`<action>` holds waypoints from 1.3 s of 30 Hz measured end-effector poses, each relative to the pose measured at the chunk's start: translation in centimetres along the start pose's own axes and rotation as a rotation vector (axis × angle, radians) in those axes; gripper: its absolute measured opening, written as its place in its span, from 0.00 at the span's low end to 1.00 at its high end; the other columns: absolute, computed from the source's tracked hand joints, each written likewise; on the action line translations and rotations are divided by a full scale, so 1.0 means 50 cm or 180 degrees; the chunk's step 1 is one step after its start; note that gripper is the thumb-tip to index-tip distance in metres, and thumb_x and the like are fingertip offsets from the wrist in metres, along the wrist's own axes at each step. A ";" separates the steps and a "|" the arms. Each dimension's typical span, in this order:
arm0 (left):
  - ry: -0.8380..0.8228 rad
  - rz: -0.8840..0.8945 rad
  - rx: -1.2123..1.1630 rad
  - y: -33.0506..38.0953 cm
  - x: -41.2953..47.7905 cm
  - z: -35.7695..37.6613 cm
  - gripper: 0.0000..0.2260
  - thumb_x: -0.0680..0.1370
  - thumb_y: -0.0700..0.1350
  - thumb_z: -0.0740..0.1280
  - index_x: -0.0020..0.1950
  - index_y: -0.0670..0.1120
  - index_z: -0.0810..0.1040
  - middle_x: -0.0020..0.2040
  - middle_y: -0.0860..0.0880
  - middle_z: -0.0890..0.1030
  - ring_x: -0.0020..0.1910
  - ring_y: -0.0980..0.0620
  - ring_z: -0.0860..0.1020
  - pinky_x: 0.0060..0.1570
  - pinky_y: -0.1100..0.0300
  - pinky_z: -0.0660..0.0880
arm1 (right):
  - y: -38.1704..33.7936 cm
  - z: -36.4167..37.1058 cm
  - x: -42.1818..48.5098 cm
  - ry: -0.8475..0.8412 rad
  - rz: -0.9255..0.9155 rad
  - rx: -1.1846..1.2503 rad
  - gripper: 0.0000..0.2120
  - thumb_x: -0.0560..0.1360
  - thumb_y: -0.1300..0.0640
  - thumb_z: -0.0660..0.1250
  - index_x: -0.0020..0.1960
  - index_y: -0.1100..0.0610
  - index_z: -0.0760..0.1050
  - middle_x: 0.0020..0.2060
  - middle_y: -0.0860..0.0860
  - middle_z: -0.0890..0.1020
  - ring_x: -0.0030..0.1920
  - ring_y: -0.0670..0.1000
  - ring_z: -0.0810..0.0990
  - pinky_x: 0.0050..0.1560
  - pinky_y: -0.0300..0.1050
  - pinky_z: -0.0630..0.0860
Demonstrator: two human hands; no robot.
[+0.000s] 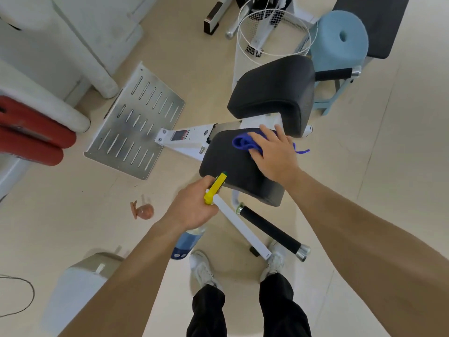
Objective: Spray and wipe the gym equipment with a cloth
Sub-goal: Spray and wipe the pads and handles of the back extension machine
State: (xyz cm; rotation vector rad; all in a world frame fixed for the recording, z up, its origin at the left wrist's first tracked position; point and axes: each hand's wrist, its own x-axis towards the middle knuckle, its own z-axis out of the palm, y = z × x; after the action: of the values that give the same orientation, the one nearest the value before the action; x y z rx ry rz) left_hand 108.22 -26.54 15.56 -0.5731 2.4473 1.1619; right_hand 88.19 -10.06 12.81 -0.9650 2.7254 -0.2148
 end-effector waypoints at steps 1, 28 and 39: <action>0.0042 -0.0008 -0.0074 -0.007 0.005 0.000 0.17 0.70 0.42 0.71 0.54 0.56 0.72 0.45 0.51 0.79 0.43 0.48 0.78 0.39 0.55 0.73 | -0.007 0.014 -0.014 -0.0088 -0.0144 -0.0193 0.22 0.82 0.46 0.58 0.75 0.46 0.64 0.77 0.50 0.64 0.78 0.60 0.56 0.75 0.65 0.59; 0.0124 -0.0018 -0.0492 0.029 0.037 0.032 0.21 0.70 0.38 0.72 0.51 0.64 0.72 0.42 0.63 0.77 0.40 0.57 0.76 0.35 0.60 0.69 | -0.032 0.100 -0.121 0.0563 -0.0242 0.1030 0.19 0.81 0.59 0.64 0.71 0.54 0.72 0.76 0.52 0.67 0.79 0.57 0.57 0.78 0.57 0.54; 0.0245 -0.0337 -0.0680 -0.053 0.050 0.065 0.19 0.71 0.37 0.73 0.53 0.58 0.75 0.46 0.57 0.79 0.45 0.54 0.77 0.39 0.61 0.70 | 0.014 -0.073 0.058 0.0780 0.0238 0.1570 0.16 0.81 0.59 0.64 0.68 0.55 0.76 0.60 0.50 0.81 0.59 0.47 0.77 0.62 0.48 0.77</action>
State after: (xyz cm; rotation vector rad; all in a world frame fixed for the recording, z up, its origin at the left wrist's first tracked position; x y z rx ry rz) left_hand 107.95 -26.00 10.73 -0.8135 2.3383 1.3903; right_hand 84.60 -11.14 15.64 -0.7298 2.7003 -0.9935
